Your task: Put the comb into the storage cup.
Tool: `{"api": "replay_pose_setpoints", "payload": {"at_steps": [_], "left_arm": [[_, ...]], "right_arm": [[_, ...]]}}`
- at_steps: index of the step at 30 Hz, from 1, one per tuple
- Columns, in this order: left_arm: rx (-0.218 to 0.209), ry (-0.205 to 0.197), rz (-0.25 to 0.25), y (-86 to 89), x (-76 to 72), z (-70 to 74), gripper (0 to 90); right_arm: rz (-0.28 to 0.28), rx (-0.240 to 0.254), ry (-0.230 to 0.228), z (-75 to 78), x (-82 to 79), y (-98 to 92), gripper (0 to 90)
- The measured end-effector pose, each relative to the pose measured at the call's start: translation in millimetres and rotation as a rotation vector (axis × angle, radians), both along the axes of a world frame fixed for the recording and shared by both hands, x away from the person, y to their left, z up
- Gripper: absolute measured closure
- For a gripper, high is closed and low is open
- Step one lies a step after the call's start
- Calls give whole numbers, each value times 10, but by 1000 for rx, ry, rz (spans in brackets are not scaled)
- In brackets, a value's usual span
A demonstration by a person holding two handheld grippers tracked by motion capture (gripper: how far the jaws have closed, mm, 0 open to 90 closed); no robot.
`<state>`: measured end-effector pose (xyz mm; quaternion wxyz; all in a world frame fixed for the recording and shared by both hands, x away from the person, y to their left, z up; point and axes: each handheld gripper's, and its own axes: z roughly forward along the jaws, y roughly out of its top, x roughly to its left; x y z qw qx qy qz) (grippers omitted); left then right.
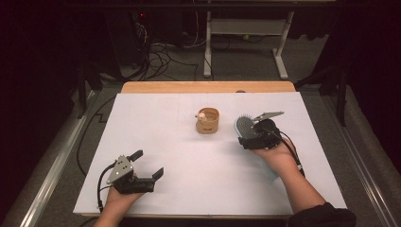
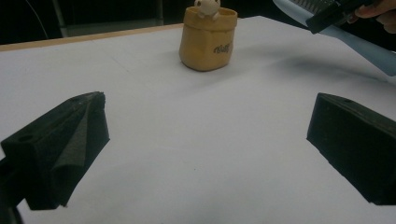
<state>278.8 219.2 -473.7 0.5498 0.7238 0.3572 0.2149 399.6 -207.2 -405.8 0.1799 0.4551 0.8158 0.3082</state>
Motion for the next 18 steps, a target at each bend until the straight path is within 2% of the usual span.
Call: {"api": "replay_pose_setpoints", "payload": {"at_steps": [18], "left_arm": [[0, 0, 0, -3, 0, -4, 1]], "right_arm": [[-24, 171, -171, 87, -235, -215, 205]]}}
